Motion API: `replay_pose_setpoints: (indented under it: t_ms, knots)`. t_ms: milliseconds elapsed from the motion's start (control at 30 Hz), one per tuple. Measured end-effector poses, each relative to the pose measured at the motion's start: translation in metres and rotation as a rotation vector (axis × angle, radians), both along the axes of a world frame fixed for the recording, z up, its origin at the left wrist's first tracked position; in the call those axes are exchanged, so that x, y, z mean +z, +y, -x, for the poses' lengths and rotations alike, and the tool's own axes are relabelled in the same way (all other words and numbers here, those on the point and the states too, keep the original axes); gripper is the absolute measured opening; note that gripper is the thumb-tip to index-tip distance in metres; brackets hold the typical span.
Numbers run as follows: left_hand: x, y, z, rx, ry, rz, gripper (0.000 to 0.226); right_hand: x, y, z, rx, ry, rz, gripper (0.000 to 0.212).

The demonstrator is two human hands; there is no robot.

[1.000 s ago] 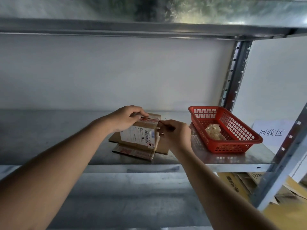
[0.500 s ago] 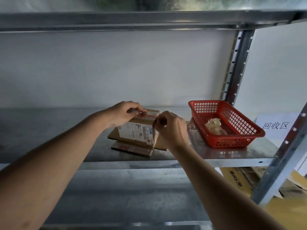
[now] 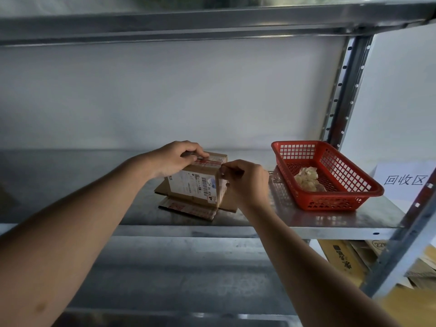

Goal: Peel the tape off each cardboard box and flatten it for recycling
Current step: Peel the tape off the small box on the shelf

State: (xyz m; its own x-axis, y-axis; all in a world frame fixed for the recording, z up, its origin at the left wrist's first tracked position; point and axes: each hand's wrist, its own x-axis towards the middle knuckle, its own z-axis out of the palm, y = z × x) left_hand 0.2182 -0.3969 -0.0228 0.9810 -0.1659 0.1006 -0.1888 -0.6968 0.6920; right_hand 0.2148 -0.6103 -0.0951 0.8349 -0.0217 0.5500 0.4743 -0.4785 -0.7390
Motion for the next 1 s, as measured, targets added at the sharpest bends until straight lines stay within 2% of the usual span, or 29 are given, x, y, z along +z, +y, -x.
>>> replay_pose_setpoints:
  t_ms: [100,267,500,733,1000]
  knots:
    - [0.0015,-0.001,-0.0007,-0.004,0.013,-0.001,0.035,0.0,0.0013,-0.0009,-0.021,-0.036,0.076,0.022]
    - [0.0014,-0.0008,-0.0013,0.001,0.015,0.002,0.036,0.0018,0.0044,-0.0003,-0.03,-0.028,0.073,0.013]
    - [0.0025,-0.0003,-0.0001,0.012,0.015,0.004,0.036,0.0033,0.0036,-0.0036,-0.022,-0.065,0.17,0.007]
    - [0.0012,-0.0018,0.0021,0.018,-0.003,0.012,0.034,-0.0023,-0.0014,-0.0001,0.033,0.055,-0.087,0.01]
    - [0.0043,-0.0009,0.0028,0.021,0.034,0.018,0.033,0.0,0.0025,-0.0022,0.01,0.103,-0.136,0.02]
